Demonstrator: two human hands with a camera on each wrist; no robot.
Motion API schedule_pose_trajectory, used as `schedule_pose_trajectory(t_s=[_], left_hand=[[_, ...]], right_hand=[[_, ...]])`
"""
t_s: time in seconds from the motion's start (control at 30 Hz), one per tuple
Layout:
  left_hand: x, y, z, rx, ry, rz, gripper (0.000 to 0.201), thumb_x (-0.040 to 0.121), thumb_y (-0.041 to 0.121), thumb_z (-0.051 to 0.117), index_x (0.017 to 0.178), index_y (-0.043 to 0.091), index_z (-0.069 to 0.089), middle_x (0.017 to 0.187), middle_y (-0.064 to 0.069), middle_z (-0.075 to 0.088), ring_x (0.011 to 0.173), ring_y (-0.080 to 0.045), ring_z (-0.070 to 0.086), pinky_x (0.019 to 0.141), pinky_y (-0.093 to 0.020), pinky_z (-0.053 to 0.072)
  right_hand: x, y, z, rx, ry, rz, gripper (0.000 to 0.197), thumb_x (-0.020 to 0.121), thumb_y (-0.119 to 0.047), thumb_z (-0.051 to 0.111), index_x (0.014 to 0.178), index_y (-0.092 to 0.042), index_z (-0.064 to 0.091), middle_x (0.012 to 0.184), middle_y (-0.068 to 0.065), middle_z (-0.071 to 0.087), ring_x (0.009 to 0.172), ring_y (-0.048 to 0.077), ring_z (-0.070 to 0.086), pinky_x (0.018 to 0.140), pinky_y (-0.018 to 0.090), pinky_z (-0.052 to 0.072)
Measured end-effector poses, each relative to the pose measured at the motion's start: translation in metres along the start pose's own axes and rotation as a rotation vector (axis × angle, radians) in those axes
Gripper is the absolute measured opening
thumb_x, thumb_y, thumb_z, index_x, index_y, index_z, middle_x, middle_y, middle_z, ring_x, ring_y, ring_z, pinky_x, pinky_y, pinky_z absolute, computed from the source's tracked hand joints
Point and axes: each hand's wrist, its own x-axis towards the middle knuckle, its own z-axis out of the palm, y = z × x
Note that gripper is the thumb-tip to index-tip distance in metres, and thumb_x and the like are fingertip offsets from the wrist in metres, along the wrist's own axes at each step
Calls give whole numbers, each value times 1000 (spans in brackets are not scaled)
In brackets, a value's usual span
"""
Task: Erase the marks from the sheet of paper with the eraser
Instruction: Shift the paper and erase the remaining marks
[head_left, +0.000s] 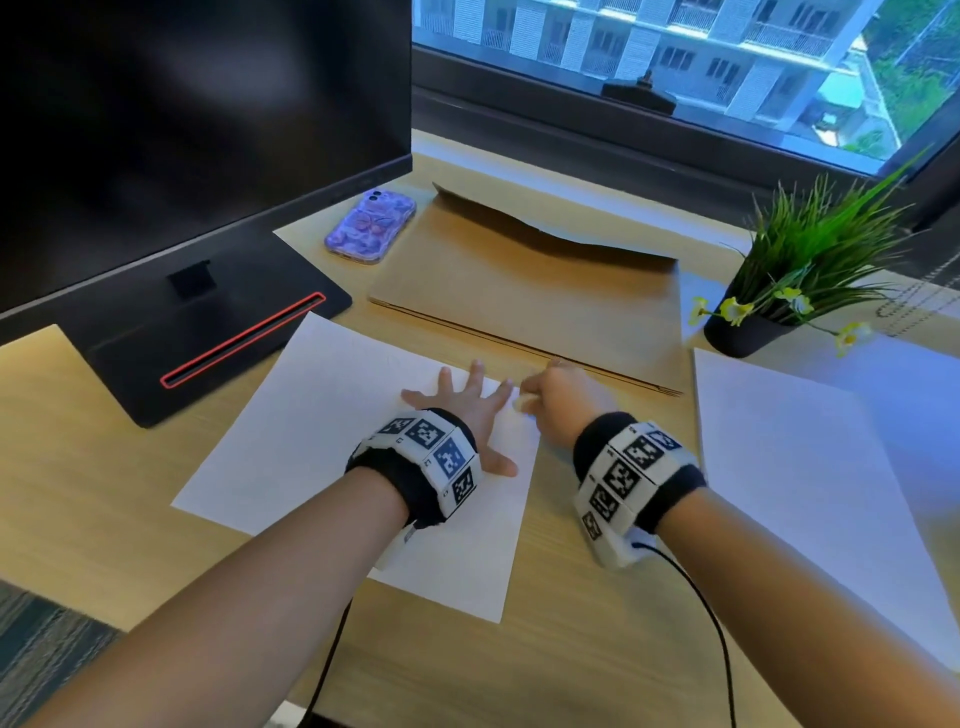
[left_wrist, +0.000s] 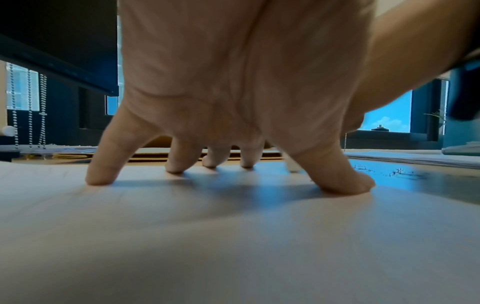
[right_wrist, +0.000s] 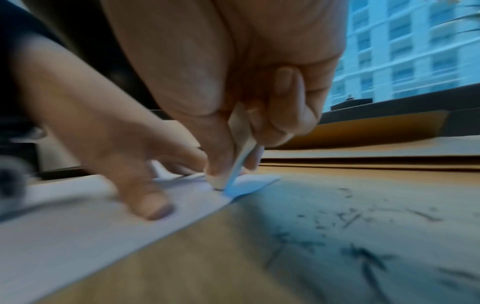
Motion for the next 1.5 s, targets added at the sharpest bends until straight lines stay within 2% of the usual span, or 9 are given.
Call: schedule_pose_trajectory(t_s=[0.17, 0.3, 0.6, 0.67, 0.8, 0.9, 1.03, 1.2, 1.5], left_hand=[[0, -1, 0, -7, -10, 3, 105, 78, 61, 62, 149, 35, -10, 156, -2, -23, 143, -39, -10, 104, -72, 13], [1, -1, 1, 2, 5, 1, 103, 79, 60, 62, 149, 35, -9, 156, -2, -21, 143, -38, -9, 105, -72, 14], [1, -2, 1, 23, -18, 16, 108, 75, 63, 63, 149, 34, -10, 156, -3, -20, 143, -39, -7, 105, -71, 15], [0, -5, -2, 44, 3, 44, 105, 76, 62, 63, 150, 34, -6, 157, -3, -16, 144, -38, -1, 108, -65, 17], [-4, -25, -14, -81, 93, 112, 91, 84, 49, 63, 151, 29, 5, 159, 2, 4, 142, -28, 22, 112, -41, 27], [-5, -41, -17, -234, 133, 113, 87, 87, 33, 65, 151, 28, 8, 156, 3, 22, 137, -23, 33, 107, -32, 31], [-6, -53, -13, -332, 217, 116, 79, 89, 23, 63, 151, 27, 13, 157, 1, 19, 142, -21, 22, 112, -36, 24], [-7, -58, -8, -39, 54, 37, 86, 89, 40, 60, 151, 25, 2, 159, 0, -7, 146, -29, 1, 114, -55, 17], [-10, -59, -14, -8, -36, 46, 87, 91, 33, 59, 151, 27, -3, 158, 0, -16, 146, -29, -5, 115, -52, 15]], right_hand=[[-16, -4, 0, -38, -209, -39, 21, 95, -25, 50, 77, -26, 60, 102, 2, 47, 90, 19, 52, 80, 29, 46], [10, -3, -8, 77, -10, 61, 28, 95, -18, 50, 121, -16, 61, 119, 6, 56, 94, 20, 56, 75, 27, 46], [-28, 13, 8, 44, -210, -98, 31, 95, -22, 52, 124, -18, 60, 126, 0, 56, 107, 12, 50, 91, 22, 35], [-28, 26, 11, 233, -149, -42, 29, 95, -25, 52, 121, -17, 63, 119, -2, 59, 109, 15, 53, 87, 20, 33], [-30, 43, 21, 980, 45, 255, 21, 98, -29, 46, 107, -14, 59, 76, 1, 54, 60, 11, 47, 52, 22, 38], [-33, 38, 24, 1662, 72, 407, 16, 98, -26, 48, 99, -10, 52, 62, 4, 47, 50, 15, 45, 40, 25, 42], [-36, 3, 31, 2228, -88, 396, 26, 98, -24, 46, 85, -3, 53, 73, 16, 64, 71, 27, 67, 69, 34, 58], [-35, -36, 53, 2137, -380, 244, 24, 99, -29, 43, 89, -10, 54, 88, 14, 70, 84, 26, 66, 80, 32, 55], [-6, 3, 35, 2299, 497, 445, 47, 100, -25, 41, 138, 3, 36, 115, 18, 56, 111, 27, 55, 92, 31, 46]])
